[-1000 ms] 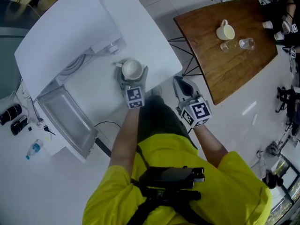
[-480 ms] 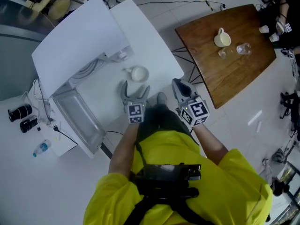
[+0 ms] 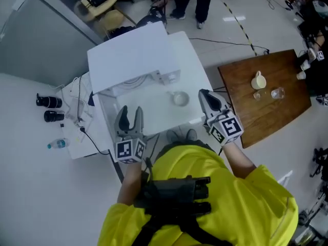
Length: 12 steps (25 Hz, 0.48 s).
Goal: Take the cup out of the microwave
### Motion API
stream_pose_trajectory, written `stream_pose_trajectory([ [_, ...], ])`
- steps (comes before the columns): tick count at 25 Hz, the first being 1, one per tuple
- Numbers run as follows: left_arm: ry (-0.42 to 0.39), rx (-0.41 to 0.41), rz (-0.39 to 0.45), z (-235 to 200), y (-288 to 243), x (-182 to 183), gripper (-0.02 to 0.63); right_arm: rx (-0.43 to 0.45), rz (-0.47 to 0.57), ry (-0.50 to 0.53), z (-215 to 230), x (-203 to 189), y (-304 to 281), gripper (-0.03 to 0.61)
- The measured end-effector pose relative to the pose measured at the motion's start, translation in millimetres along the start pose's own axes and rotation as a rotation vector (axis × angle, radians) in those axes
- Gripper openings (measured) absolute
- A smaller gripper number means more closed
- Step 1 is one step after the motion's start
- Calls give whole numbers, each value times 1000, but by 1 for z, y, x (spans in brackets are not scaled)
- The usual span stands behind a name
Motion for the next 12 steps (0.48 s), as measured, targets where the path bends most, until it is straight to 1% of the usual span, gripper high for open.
stream_pose_trajectory([
  [3, 21, 41, 41, -10, 34, 41, 215, 63, 57, 19, -15, 34, -1, 5],
  [5, 18, 65, 56, -13, 57, 62, 166, 95, 66, 22, -23, 49, 3, 5],
  [7, 13, 91, 62, -14, 77, 76, 160, 122, 63, 34, -27, 59, 7, 5],
  [8, 12, 104, 67, -14, 85, 80, 139, 131, 63, 40, -29, 64, 11, 5],
  [10, 8, 129, 78, -14, 98, 83, 59, 135, 72, 52, -29, 71, 18, 5],
  [12, 0, 149, 84, -16, 102, 82, 12, 125, 85, 64, -28, 77, 22, 5],
])
Point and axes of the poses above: the fingertips, and each gripper's own axes: y backward along the fingers, z to its right, x out of its top, the point moved 4 cm from there along y, backward along the fingers, and after that the axes turned 8 degrees about -x, right-handed, at the moved point
